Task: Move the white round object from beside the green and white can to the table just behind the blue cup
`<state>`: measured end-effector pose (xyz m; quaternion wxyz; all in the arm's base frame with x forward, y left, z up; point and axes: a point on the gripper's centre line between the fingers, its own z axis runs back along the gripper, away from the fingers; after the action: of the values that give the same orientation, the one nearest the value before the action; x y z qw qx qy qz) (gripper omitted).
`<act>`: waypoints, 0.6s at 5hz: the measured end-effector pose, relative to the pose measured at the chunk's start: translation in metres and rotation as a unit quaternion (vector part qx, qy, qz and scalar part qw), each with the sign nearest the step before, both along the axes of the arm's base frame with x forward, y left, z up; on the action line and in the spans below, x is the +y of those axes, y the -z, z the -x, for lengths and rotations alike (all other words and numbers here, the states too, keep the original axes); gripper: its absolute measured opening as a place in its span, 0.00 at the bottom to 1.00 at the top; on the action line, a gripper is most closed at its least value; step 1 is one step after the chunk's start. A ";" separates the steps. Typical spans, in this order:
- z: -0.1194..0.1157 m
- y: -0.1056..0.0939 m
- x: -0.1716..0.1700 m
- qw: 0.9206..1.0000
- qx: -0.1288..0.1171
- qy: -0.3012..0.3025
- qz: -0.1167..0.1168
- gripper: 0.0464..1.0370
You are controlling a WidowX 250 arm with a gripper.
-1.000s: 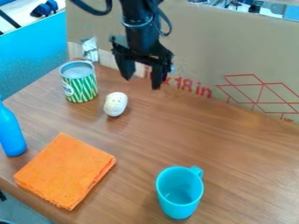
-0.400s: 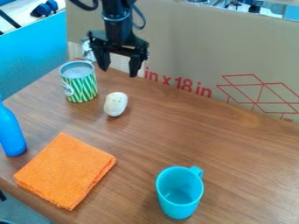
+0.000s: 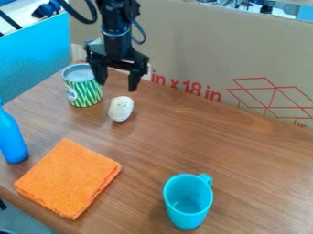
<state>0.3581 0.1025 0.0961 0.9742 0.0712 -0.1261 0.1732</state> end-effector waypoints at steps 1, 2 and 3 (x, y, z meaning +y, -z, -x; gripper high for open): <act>-0.001 0.006 -0.001 1.000 0.004 -0.004 0.000 0.97; -0.001 0.016 -0.001 1.000 0.015 -0.005 -0.007 0.97; -0.004 0.024 -0.003 1.000 0.016 0.000 -0.005 0.97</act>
<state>0.3617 0.0992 0.0717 0.9756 0.0792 -0.1117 0.1717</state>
